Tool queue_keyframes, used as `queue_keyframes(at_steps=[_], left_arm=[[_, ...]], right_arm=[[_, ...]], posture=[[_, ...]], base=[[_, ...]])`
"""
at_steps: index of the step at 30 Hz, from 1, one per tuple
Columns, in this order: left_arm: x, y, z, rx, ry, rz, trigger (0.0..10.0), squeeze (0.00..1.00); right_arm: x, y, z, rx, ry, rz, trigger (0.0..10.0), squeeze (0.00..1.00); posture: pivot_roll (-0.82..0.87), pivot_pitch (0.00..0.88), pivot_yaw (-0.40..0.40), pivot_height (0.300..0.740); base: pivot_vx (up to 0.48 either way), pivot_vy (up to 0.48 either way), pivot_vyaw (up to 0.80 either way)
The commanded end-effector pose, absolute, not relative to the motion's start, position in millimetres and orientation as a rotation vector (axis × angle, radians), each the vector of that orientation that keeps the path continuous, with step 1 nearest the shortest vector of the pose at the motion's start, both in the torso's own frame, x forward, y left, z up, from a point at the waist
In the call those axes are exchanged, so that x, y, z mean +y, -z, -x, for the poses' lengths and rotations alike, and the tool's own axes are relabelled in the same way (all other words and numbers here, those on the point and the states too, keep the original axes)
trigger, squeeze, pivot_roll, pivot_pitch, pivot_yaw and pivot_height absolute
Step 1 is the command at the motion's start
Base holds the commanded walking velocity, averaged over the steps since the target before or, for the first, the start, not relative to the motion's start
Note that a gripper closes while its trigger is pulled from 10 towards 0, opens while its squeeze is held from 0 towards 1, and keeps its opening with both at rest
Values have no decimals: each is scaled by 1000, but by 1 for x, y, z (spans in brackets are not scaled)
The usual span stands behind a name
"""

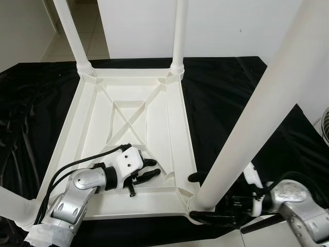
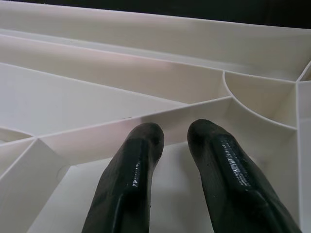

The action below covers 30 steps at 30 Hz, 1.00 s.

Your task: Building children table

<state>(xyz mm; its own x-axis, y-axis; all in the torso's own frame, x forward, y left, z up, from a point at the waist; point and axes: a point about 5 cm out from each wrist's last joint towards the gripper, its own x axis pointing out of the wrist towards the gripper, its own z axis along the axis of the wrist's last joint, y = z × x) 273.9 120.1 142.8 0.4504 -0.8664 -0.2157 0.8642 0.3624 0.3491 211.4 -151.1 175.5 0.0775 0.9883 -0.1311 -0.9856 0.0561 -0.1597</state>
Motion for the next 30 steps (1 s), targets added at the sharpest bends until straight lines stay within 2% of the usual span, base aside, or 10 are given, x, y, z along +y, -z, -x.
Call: queue_keyframes(at_steps=[1, 2, 3, 4, 5, 14, 18, 21, 25, 30], left_arm=[[121, -139, -273, 5, 1054, -431, 10000, 0], [121, -139, -273, 5, 1054, -431, 10000, 0], [120, -143, -270, 1, 1067, -404, 10000, 0], [120, -143, -270, 1, 1067, -404, 10000, 0], [123, -151, -259, 0, 1099, -341, 10000, 0], [148, -182, -218, 24, 1215, -121, 10000, 0], [149, -186, -212, 27, 1247, -89, 10000, 0], [144, -192, -201, 27, 1277, -44, 10000, 0], [143, -193, -199, 29, 1273, -30, 10000, 0], [140, -197, -197, 45, 1282, -10, 10000, 0]], right_arm=[[-147, -177, -210, -30, -1511, 245, 10000, 0], [-147, -177, -210, -30, -1511, 245, 10000, 0], [-143, -178, -213, -56, -1475, 225, 4745, 0], [-143, -178, -213, -56, -1475, 225, 4745, 0], [-144, -180, -218, -72, -1419, 201, 0, 0], [-157, -184, -235, -80, -1228, 167, 0, 0], [-157, -183, -238, -80, -1200, 160, 0, 0], [-161, -184, -248, -112, -1070, 153, 0, 0], [-163, -183, -250, -112, -1027, 133, 0, 0], [-172, -183, -258, -134, -878, 95, 0, 0]], posture=[[3, 139, 18, 740], [3, 139, 18, 740], [4, 137, 17, 740], [4, 137, 17, 740], [-1, 137, 20, 740], [2, 149, 17, 740], [2, 149, 17, 740], [12, 149, 6, 740], [14, 149, 4, 740], [5, 146, 1, 740]], base=[[0, 0, 0], [0, 0, 0], [0, 0, 0], [0, 0, 0], [0, 0, 0], [0, 0, 0], [0, 0, 0], [0, 0, 0], [0, 0, 0], [0, 0, 0]])
